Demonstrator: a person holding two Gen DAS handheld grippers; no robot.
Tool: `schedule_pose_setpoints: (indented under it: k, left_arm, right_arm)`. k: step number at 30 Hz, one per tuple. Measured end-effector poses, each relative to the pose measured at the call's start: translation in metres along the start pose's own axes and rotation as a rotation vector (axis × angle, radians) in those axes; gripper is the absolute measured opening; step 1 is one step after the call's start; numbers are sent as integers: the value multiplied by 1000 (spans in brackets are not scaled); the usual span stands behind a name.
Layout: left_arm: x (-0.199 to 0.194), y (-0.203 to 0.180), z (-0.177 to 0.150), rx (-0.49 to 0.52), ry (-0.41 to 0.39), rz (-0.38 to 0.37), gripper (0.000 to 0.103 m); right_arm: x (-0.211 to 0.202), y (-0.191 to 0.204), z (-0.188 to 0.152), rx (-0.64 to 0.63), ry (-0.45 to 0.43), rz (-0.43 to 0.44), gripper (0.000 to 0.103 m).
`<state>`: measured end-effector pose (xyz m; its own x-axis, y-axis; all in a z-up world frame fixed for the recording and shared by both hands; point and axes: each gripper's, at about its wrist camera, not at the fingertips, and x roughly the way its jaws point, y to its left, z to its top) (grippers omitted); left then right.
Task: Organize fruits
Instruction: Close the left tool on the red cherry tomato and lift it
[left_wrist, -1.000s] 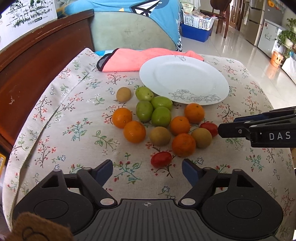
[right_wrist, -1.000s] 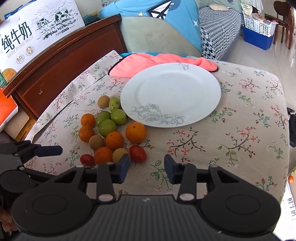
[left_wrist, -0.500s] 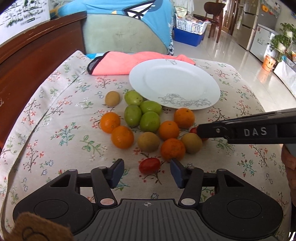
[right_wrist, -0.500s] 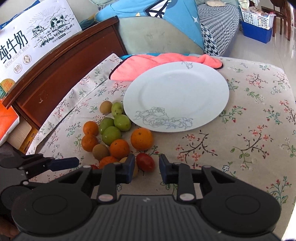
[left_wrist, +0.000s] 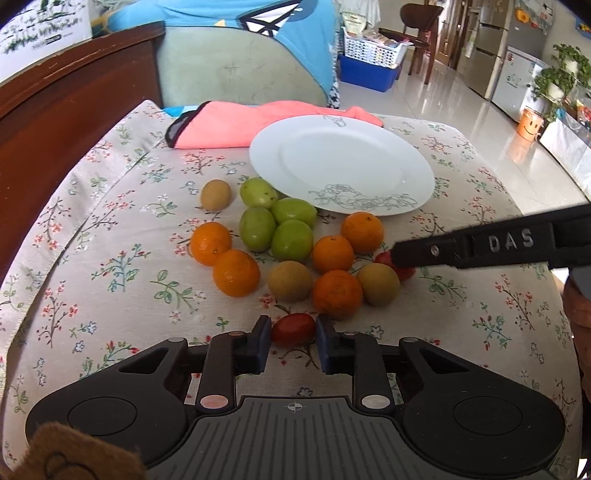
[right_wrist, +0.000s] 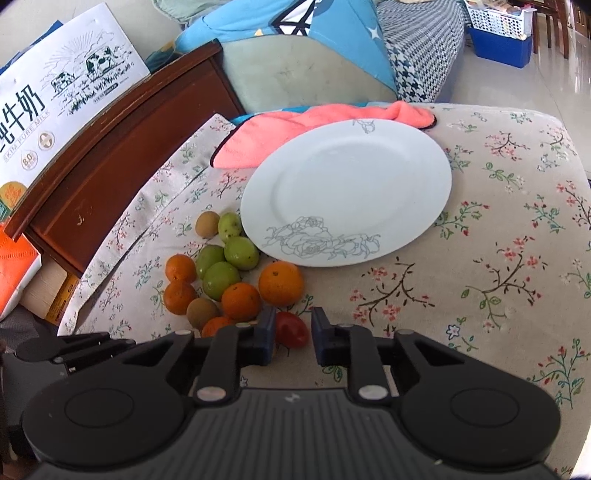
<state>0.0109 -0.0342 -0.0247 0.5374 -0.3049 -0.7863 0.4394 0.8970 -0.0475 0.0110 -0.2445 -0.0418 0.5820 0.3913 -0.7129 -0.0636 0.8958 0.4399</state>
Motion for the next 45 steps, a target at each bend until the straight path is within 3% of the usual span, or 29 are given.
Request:
schedule_pose_setpoints:
  k: [13, 22, 25, 29, 34, 45]
  left_arm:
    - [1, 2, -1, -10, -16, 0, 23]
    - [-6, 8, -1, -24, -35, 18, 22]
    - [-8, 10, -1, -29, -44, 36, 22]
    - [-6, 12, -1, -31, -32, 40, 22]
    - [-8, 13, -2, -27, -36, 47, 22]
    - [-10, 13, -3, -19, -46, 54, 22]
  right_arm:
    - [4, -4, 0, 60, 6, 33, 24]
    - [-2, -2, 0, 18, 21, 27, 9]
    - [-5, -2, 1, 0, 2, 6, 10]
    - [-2, -7, 4, 72, 4, 50, 14]
    - [7, -5, 5, 113, 18, 41, 20]
    - [13, -5, 2, 147, 76, 71, 20]
